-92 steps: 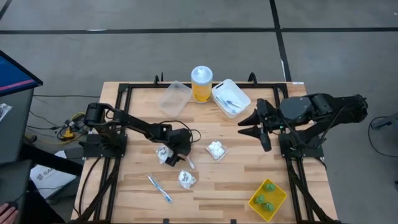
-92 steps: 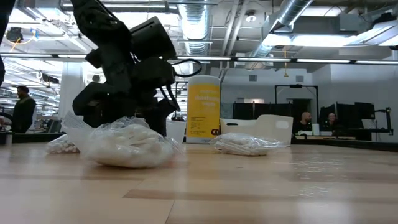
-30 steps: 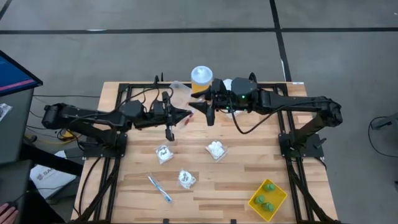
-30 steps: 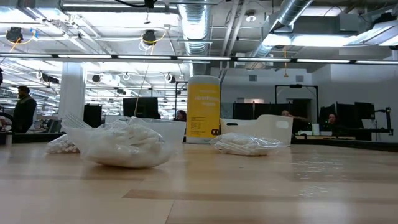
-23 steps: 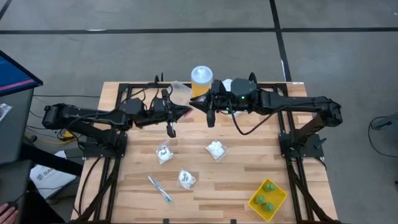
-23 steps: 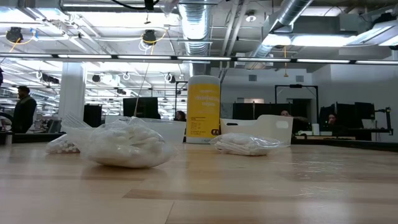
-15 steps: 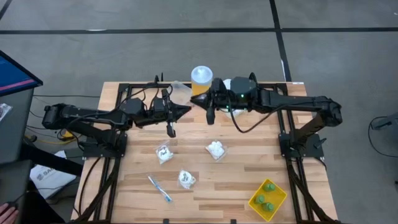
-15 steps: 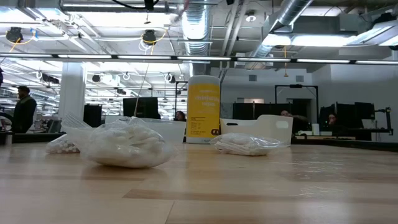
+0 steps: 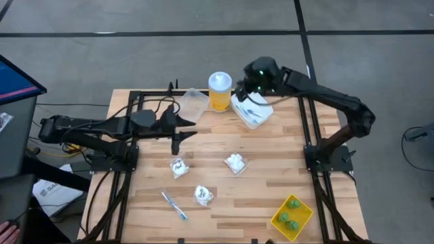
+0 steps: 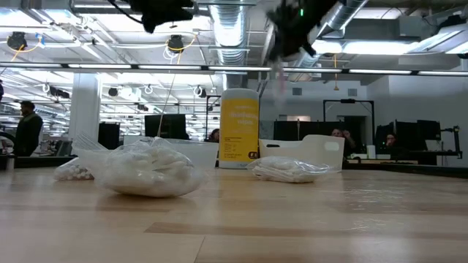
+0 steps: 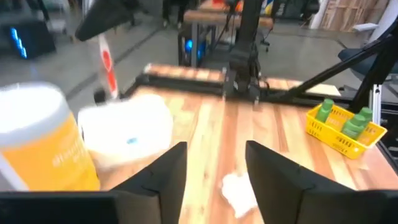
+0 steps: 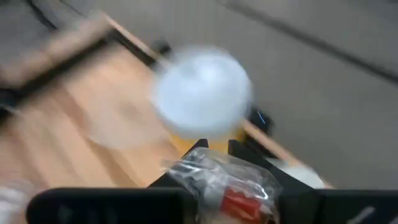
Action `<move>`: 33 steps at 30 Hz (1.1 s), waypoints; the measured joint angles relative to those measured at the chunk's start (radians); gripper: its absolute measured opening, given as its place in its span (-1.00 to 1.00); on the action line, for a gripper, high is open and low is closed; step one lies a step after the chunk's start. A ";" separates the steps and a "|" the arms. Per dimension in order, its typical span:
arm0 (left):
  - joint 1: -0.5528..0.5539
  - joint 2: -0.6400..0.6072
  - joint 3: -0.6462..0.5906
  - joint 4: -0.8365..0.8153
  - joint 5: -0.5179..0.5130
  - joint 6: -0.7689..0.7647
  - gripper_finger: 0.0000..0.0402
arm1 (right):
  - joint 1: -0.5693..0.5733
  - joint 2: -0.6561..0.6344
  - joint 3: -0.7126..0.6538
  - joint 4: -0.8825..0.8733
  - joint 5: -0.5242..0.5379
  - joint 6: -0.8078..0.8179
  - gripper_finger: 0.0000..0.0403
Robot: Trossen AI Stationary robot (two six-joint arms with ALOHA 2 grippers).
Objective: Pick & Place Travel size toiletries
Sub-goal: Put the orange toothbrush into the white bin, then put the blue toothbrush into the white bin
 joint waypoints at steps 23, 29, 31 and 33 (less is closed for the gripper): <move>-0.160 -0.004 -0.120 -0.134 0.151 -0.118 0.33 | -0.175 0.274 -0.001 -0.304 -0.075 -0.108 0.14; -0.277 0.033 -0.129 -0.203 0.158 -0.110 0.31 | -0.201 0.197 -0.001 -0.314 -0.077 -0.108 0.33; -0.323 0.076 -0.128 -0.194 0.171 -0.086 0.30 | -0.196 0.150 -0.001 -0.312 -0.080 -0.108 0.32; -0.372 0.122 -0.129 -0.194 0.175 -0.081 0.30 | -0.187 0.104 -0.001 -0.314 -0.081 -0.108 0.31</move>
